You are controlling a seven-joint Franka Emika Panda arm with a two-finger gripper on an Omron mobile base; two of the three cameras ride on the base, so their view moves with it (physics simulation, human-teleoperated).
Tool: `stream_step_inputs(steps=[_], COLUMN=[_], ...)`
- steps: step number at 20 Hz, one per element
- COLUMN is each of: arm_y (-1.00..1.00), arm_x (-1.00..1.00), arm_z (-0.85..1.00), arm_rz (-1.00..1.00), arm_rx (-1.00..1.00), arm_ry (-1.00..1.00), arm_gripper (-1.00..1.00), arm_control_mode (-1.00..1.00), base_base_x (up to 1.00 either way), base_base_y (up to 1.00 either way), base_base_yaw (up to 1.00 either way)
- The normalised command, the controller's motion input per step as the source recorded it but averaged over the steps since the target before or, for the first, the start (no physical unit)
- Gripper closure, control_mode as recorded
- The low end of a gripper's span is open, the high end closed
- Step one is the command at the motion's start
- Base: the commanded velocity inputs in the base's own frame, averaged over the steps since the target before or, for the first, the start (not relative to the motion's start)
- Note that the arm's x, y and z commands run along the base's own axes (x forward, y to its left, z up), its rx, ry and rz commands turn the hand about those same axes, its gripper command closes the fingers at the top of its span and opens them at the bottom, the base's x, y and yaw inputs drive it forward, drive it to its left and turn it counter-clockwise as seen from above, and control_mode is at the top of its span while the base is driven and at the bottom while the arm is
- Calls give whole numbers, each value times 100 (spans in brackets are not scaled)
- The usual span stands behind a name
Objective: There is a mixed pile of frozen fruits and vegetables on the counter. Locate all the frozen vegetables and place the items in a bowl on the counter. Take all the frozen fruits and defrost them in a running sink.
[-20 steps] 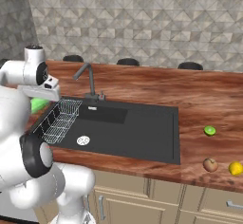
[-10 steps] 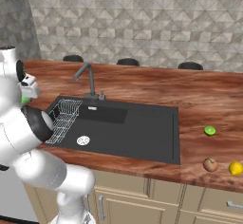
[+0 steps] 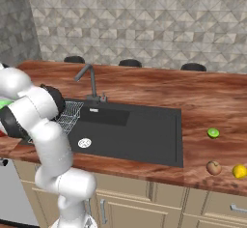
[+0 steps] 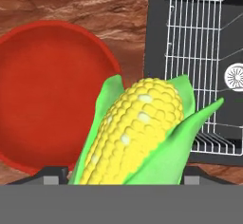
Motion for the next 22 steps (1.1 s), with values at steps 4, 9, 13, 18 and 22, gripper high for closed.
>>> stream_step_inputs(steps=[4,9,13,18,22], arm_y=[77,51,31,-20,-17], arm_x=[21,28,15,1,15], arm_z=[-35,-16,-26,-36,-49], arm_rz=[-2,-2,0,0,0], arm_rx=[0,-5,-9,0,1], arm_ry=[0,0,9,11,1], arm_gripper=[100,100,100,100,100], arm_control_mode=[-100,-100,-100,-100,-100], base_base_x=[0,0,0,0,0], base_base_y=[0,0,0,0,0], base_base_yaw=[0,0,0,0,0])
